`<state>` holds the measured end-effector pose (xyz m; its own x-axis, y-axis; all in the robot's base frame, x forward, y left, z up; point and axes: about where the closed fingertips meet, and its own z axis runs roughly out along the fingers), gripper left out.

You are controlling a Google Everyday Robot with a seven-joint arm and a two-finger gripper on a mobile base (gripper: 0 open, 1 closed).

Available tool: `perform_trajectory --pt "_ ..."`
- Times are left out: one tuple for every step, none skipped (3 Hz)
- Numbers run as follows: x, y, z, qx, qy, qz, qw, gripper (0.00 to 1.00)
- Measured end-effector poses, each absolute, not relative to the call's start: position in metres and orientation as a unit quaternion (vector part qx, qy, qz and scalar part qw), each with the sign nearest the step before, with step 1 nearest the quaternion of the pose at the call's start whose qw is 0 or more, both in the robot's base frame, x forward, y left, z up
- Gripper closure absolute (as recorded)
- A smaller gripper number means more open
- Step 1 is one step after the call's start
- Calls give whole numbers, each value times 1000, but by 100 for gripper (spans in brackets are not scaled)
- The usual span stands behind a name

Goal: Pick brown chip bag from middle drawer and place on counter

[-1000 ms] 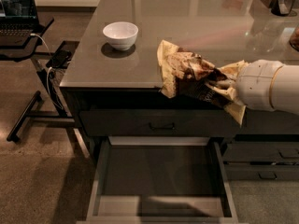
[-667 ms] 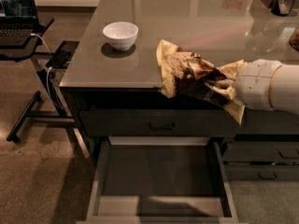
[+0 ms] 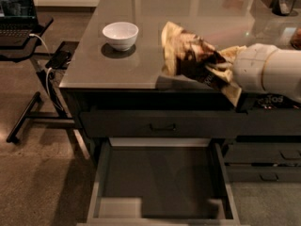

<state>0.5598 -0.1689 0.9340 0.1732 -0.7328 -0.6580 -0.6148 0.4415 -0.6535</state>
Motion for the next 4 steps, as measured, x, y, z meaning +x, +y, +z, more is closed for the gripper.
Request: perform_trajectory --pt "614 -163 949 -528 628 -72 567 100" --pt "661 -150 955 -544 617 -83 563 100" --pt "700 -140 949 -559 611 -95 552 100" --pt "732 -148 938 -568 611 -121 538 100"
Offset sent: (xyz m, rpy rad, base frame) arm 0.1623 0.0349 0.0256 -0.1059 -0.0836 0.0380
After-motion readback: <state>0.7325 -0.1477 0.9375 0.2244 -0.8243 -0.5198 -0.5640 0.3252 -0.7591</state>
